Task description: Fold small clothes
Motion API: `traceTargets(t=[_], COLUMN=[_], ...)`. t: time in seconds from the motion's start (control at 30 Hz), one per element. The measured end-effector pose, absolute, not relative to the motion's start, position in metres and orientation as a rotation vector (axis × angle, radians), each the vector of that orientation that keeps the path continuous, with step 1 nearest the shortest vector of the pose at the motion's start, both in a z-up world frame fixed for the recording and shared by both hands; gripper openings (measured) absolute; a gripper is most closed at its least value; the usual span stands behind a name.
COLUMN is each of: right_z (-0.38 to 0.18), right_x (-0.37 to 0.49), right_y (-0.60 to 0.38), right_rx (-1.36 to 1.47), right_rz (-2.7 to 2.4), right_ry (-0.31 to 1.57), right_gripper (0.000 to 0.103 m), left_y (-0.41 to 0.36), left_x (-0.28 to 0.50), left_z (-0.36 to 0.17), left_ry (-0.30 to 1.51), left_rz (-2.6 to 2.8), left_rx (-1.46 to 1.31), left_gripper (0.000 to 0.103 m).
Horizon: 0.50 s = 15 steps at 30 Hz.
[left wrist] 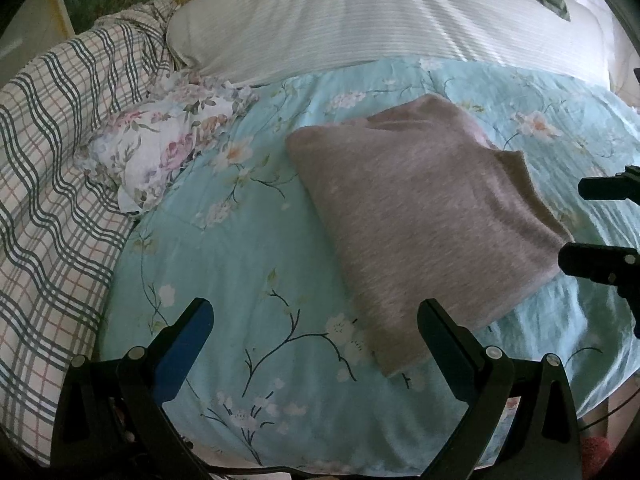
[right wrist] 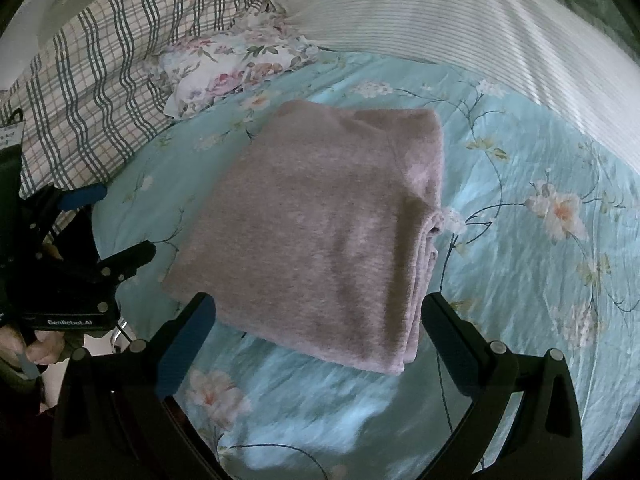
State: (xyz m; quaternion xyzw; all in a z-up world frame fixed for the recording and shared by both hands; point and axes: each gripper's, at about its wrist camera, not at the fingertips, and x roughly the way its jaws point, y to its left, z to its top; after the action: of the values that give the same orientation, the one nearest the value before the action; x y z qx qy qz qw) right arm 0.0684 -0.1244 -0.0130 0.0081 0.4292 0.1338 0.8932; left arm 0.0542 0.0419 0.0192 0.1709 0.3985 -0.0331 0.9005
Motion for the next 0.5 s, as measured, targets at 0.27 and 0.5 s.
traceTargets(t=[0.27,0.5], right_z=[-0.0135,-0.0135], right_x=[0.0677,0.0679], right_y=[-0.1200,-0.1203], right_rx=[0.005,0.000], right_rz=[0.283,0.284], right_ry=[0.896,0.897], right_gripper=[0.103,0.103], left_y=[0.0404,0.0385], left_x=[0.0528,0.0518], left_z=[0.0196,0.0199], left_ry=[0.823,0.824], left_rz=[-0.067,-0.064], left_rx=[0.353,0.352], left_gripper=[0.102,0.102])
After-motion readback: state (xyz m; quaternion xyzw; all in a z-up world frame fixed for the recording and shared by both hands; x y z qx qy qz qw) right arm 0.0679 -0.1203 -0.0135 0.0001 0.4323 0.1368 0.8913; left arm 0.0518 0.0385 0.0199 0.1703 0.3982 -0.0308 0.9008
